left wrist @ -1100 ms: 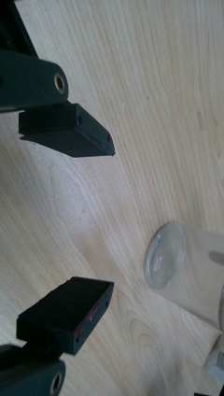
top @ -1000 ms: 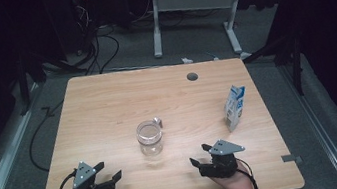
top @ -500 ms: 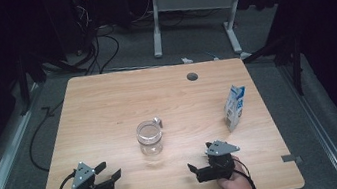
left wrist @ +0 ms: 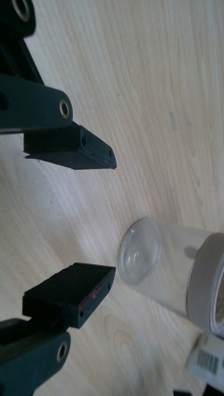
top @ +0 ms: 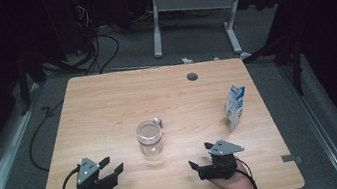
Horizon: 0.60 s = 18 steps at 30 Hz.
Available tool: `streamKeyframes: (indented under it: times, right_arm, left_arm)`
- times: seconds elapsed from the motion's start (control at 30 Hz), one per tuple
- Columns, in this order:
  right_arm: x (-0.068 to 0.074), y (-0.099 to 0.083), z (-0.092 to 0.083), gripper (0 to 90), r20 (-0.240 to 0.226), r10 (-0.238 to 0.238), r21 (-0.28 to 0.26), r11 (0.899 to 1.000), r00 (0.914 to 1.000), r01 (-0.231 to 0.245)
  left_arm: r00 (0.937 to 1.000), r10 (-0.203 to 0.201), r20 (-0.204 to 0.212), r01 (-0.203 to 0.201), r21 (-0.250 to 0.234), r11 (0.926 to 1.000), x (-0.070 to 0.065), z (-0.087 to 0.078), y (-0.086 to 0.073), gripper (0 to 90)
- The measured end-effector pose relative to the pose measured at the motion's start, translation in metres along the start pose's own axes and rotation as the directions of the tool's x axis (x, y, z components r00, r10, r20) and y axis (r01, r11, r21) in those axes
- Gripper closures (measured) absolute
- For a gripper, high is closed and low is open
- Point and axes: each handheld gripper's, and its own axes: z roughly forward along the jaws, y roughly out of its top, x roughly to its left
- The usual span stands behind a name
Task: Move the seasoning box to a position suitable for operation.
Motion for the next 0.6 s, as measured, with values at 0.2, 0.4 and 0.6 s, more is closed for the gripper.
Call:
streamKeyframes:
  times: [0.2, 0.4, 0.6]
  right_arm:
    - [-0.002, -0.001, 0.001, 21.8, 0.003, -0.002, 0.001, 1.0, 1.0, 0.002]
    - [0.0, -0.002, 0.002, 22.7, 0.004, -0.006, -0.003, 1.0, 1.0, 0.006]
    - [-0.001, -0.002, 0.002, 24.0, 0.005, 0.005, -0.006, 1.0, 1.0, -0.005]
  left_arm:
    - [0.9998, -0.004, -0.02, 0.005, 0.04, 0.9992, -0.002, 0.018, -0.003, 44.6]
    - [0.9995, 0.028, -0.015, -0.027, 0.048, 0.9985, -0.007, 0.03, -0.001, 44.7]
    - [0.9998, 0.001, 0.018, -0.002, 0.035, 0.9994, -0.011, 0.039, 0.003, 38.6]
